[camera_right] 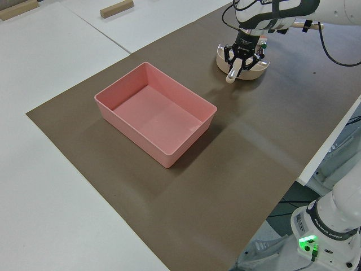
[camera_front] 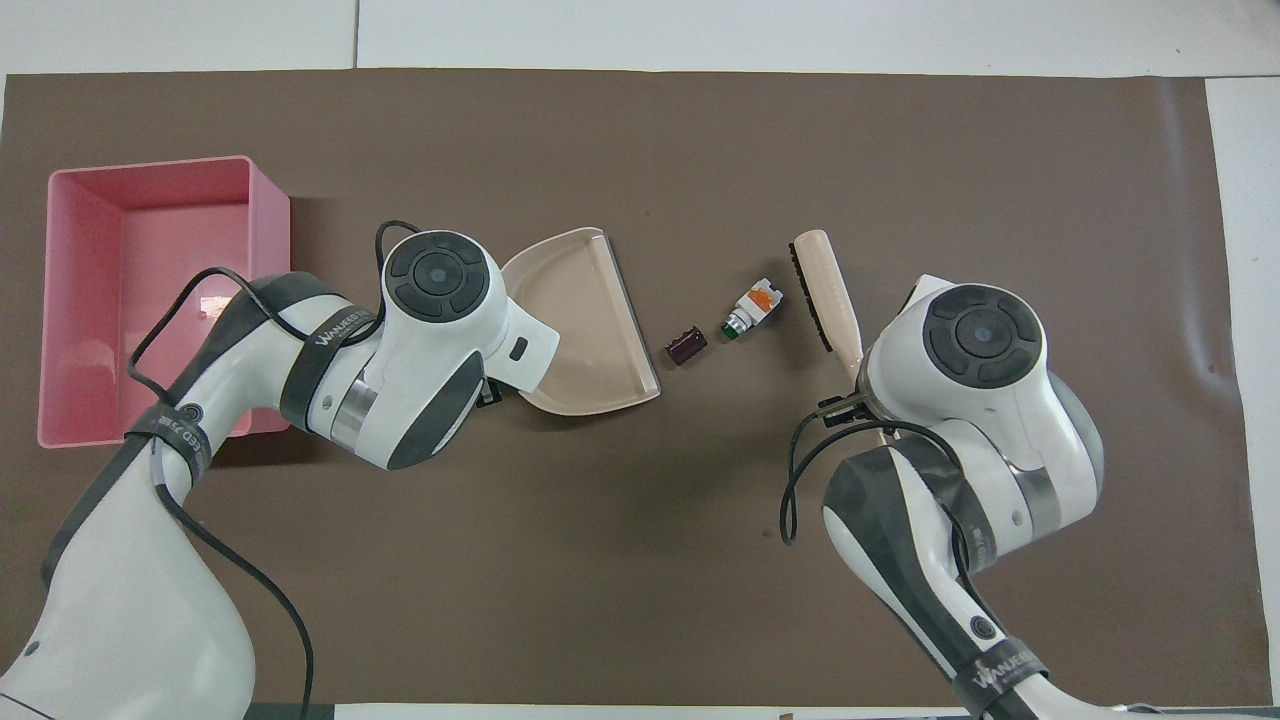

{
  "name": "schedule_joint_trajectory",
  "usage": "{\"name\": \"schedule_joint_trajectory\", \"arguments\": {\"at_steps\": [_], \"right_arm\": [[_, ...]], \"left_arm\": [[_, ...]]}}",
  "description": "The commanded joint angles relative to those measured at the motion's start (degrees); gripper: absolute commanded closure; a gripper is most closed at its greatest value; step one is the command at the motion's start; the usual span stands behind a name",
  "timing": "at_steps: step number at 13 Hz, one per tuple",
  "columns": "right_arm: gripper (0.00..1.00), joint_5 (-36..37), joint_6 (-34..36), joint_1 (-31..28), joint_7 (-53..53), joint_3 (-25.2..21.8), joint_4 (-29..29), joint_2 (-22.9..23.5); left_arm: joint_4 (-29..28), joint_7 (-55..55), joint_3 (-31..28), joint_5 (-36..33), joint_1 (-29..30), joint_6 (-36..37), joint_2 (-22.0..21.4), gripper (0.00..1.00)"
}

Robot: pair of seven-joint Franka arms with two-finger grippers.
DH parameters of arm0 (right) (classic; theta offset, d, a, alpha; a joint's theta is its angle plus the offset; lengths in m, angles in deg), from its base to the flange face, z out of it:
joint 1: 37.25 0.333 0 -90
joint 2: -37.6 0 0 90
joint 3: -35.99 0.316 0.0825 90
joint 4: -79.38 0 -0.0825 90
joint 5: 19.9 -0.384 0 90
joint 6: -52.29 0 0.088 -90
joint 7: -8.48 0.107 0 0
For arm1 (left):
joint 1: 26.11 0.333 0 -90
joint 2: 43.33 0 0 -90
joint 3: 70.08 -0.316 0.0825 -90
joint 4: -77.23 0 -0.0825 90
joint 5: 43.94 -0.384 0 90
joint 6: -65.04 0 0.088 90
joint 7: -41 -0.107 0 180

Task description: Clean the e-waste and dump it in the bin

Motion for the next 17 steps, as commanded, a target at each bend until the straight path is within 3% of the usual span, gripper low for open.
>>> {"name": "schedule_joint_trajectory", "arguments": {"at_steps": [1,3,5,7,9,14,17], "right_arm": [[1.00,2.36,0.48,1.49,1.14,0.52,2.47,3.16],[1.00,5.07,1.27,1.42,0.62,0.53,1.24,2.63],[1.00,5.17,0.92,1.59,0.44,0.53,0.27,2.37],[1.00,5.17,0.57,1.77,0.44,0.53,-0.69,1.93],[1.00,5.17,0.48,2.20,0.53,0.53,-0.61,4.02],[1.00,4.12,1.62,5.45,1.05,0.97,0.88,5.71],[1.00,-5.07,2.07,7.83,1.14,2.28,0.97,5.53]], "left_arm": [[4.21,-0.82,-0.73,-1.18,-0.51,5.61,-0.31,1.00],[5.18,-0.74,-0.65,-6.24,-1.55,11.58,-0.48,1.00],[6.24,-1.00,-0.47,-13.55,-3.66,12.47,-0.40,1.00],[8.60,-0.83,-0.47,-12.44,-5.86,17.20,0.82,1.00],[14.65,-1.00,-0.47,-12.17,-6.74,22.74,5.47,1.00],[18.37,-1.09,-0.47,-12.26,-8.32,26.37,9.18,1.00],[17.93,-1.09,-0.47,-12.61,-8.50,26.28,9.10,1.00]]}}
